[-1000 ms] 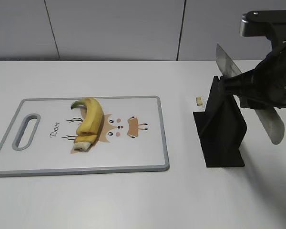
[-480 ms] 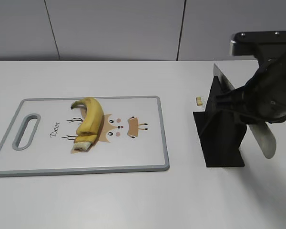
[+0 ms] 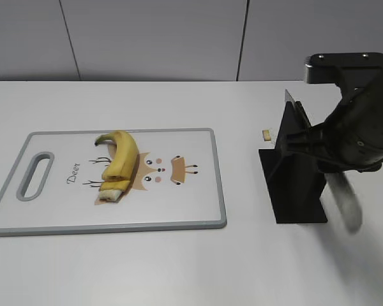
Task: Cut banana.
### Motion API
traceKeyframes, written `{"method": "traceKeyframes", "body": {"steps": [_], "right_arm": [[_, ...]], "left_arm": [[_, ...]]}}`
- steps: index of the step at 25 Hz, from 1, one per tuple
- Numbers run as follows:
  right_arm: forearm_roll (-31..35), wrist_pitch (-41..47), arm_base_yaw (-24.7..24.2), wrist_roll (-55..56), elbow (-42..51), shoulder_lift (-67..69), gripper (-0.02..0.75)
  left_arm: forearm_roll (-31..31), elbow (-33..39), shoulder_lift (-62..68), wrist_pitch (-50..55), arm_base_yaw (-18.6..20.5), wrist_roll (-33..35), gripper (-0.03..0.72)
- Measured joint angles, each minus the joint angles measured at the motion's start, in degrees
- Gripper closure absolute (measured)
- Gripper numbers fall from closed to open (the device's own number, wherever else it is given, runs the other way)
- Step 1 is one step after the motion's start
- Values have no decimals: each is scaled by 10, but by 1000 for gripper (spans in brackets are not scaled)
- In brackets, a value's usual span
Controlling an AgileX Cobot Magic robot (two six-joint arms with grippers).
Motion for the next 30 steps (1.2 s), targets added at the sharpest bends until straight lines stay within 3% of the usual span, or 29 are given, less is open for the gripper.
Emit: {"method": "traceKeyframes", "body": {"steps": [6,10,19,30], "right_arm": [[6,-5,0,-1,0,-2,315],[6,-8,0,-18,-7,-29,227],[4,-14,0,-178,-33,-155,204],[176,60,0,-437,-16,-289,201]], "left_arm": [[0,0,0,0,0,0,135],[0,0,0,0,0,0,135],[0,0,0,0,0,0,136],[0,0,0,0,0,0,140]]}}
